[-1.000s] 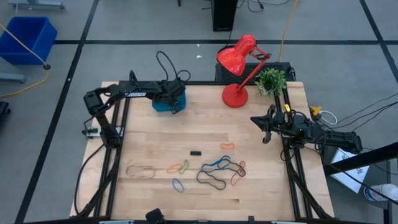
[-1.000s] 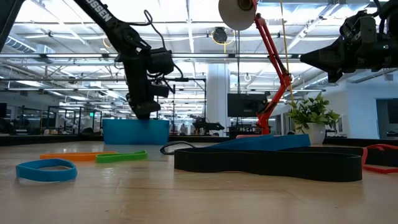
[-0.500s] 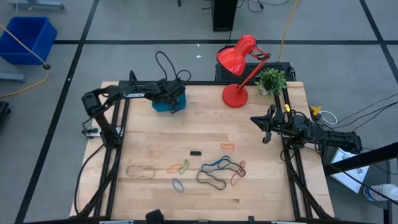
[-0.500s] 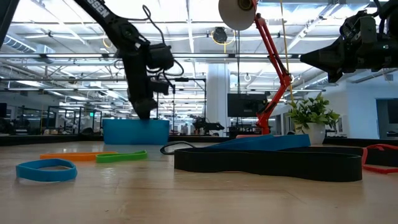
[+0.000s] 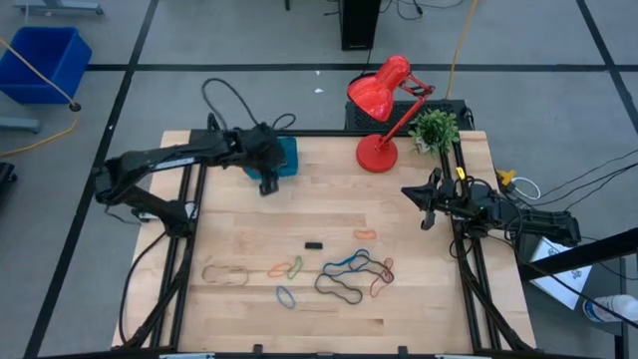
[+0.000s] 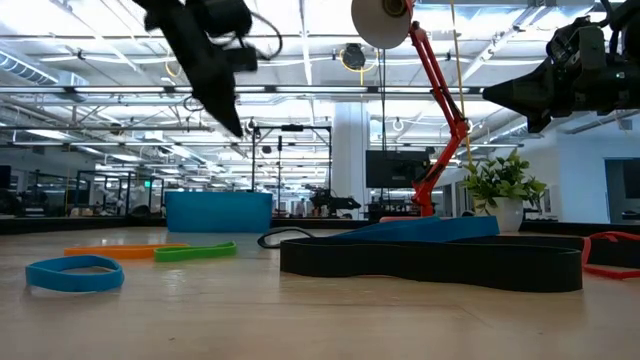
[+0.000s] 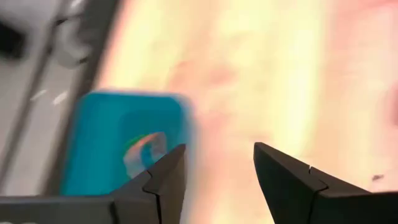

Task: Pick and place rubber bands into bin
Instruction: Put the brown rubber band into the blue container

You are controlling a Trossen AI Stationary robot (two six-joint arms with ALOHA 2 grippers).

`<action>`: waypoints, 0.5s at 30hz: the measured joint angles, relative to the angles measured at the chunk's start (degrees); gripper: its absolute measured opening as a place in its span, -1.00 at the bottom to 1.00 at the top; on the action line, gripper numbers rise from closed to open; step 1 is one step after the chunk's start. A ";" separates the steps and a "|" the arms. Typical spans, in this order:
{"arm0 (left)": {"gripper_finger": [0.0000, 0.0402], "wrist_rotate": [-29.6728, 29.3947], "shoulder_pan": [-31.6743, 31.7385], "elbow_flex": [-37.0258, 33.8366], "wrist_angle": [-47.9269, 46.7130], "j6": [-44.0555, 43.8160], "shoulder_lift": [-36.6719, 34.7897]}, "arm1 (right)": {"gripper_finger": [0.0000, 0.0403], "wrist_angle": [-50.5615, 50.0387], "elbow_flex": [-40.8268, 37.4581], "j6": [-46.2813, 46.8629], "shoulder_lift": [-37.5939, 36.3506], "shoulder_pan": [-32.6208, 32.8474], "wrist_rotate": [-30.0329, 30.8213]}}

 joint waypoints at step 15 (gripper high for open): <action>-0.04 5.20 -30.62 0.02 -20.14 -16.19 -4.75 | -0.96 0.00 0.00 0.02 0.00 -0.01 0.00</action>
